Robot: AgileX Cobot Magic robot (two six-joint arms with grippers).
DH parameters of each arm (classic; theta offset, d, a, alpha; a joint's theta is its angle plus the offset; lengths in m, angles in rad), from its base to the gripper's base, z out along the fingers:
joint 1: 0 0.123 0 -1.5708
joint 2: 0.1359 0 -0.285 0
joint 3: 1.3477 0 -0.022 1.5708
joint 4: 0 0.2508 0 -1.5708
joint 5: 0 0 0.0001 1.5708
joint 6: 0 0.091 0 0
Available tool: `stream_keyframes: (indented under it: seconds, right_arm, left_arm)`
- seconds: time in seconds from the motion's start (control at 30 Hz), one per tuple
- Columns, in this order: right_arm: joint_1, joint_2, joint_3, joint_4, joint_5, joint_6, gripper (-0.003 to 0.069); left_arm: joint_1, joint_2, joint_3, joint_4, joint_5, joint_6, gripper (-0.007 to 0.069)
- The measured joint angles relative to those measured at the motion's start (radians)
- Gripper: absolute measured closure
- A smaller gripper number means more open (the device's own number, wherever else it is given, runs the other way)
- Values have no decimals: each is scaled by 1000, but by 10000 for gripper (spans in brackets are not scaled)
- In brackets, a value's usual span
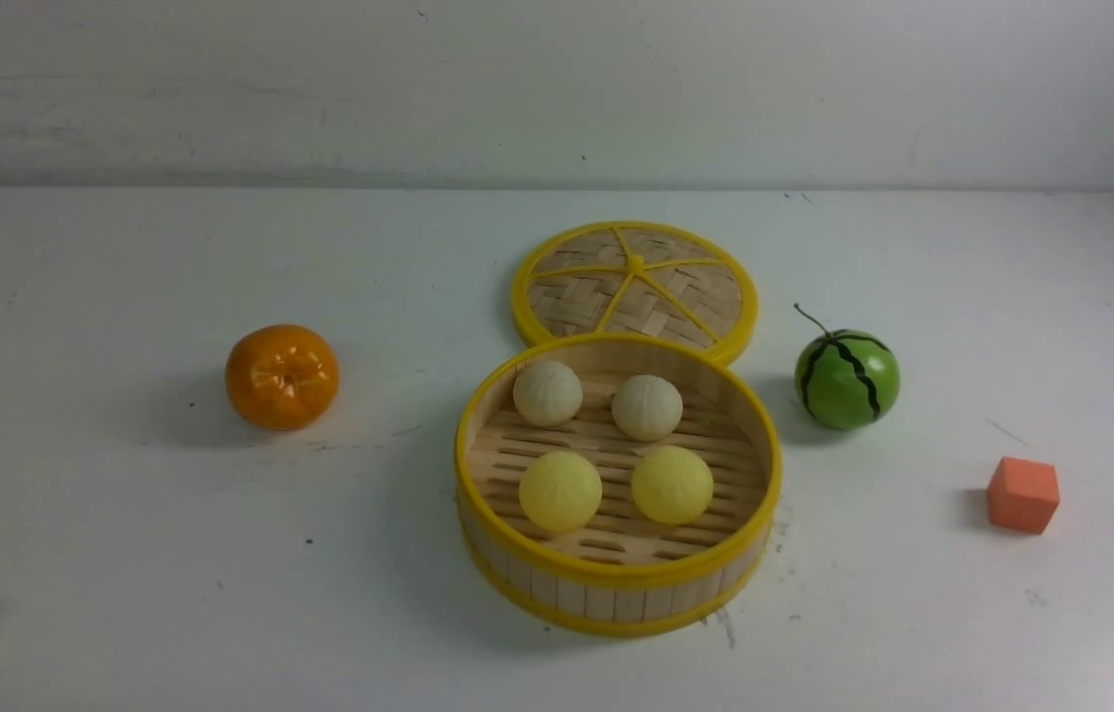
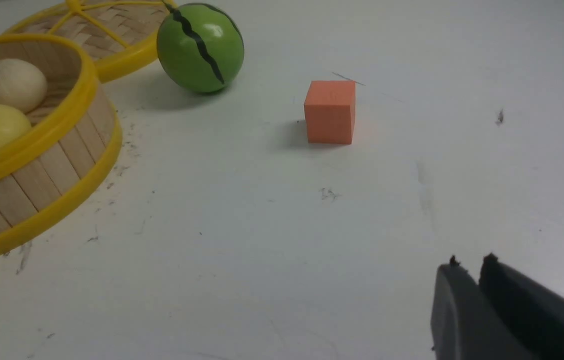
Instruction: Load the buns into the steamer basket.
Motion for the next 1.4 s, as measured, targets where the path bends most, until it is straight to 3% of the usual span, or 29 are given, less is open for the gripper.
stream_keyframes:
  seconds: [0.2, 1.4]
  right_arm:
    - [0, 0, 0, 0, 0, 0, 580]
    - [0, 0, 0, 0, 0, 0, 531]
  left_arm:
    - [-47, 0, 0, -25, 5, 23, 638]
    - [-47, 0, 0, -43, 2, 26, 638]
